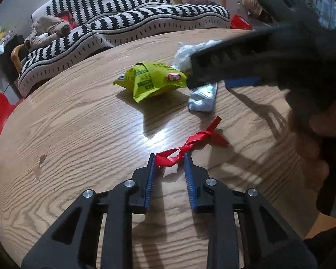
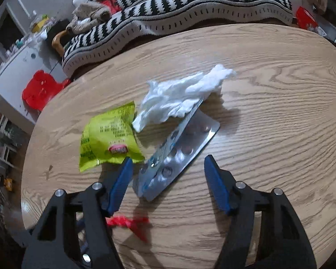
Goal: Collect trash
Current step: 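Grasp the red ribbon with the left tool while the right tool grasps the silver blister pack, then carry ribbon and blister pack to the bin and open both tools over it, then return both tools to the table over the chip bag and tissue, then grasp the yellow-green chip bag with the left tool while the right tool grasps the white tissue, then carry chip bag and tissue to the bin and open both tools over it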
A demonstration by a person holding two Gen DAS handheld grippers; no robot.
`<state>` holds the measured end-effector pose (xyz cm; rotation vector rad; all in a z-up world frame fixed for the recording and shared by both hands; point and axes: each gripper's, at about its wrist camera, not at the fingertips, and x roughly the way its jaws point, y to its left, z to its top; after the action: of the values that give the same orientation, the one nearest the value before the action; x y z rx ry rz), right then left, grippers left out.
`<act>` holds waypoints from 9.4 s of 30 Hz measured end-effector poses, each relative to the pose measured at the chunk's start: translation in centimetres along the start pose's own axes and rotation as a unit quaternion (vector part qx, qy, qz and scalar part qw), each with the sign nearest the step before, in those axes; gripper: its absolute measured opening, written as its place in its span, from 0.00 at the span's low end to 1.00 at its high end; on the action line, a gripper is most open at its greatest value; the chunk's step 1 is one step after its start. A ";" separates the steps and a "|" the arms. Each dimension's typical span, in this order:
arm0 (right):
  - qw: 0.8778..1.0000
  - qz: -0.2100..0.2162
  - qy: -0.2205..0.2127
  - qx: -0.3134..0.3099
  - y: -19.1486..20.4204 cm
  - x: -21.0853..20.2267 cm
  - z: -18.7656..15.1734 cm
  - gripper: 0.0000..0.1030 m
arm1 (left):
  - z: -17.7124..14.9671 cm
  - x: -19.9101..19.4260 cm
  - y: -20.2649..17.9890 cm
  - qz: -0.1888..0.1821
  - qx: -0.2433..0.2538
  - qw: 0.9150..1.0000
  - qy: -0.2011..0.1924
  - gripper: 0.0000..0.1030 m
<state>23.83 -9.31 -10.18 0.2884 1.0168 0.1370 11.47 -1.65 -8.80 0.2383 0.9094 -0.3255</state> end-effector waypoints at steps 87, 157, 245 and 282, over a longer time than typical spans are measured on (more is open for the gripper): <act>0.939 -0.182 -0.065 0.286 -52.5 -34.2 -27.8 0.05 | 1.5 2.8 -54.8 -0.287 0.146 0.946 0.047 0.23; 0.997 -0.015 -0.071 -0.006 -6.6 -10.6 -3.5 0.86 | 3.7 -3.3 5.1 0.025 -0.184 0.981 -0.054 0.90; 0.964 -0.194 -0.133 0.123 -36.8 -31.6 -17.8 0.19 | 5.2 -5.7 -29.2 -0.152 0.008 0.986 -0.075 0.59; 0.934 -0.262 -0.019 0.244 -53.2 -31.8 -28.4 0.61 | -0.2 5.6 -56.5 -0.337 0.143 0.928 0.061 0.86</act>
<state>-18.11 -62.95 -14.13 0.4564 1.0475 -0.6121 -6.62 -54.86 -17.03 0.2076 1.0487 -1.0979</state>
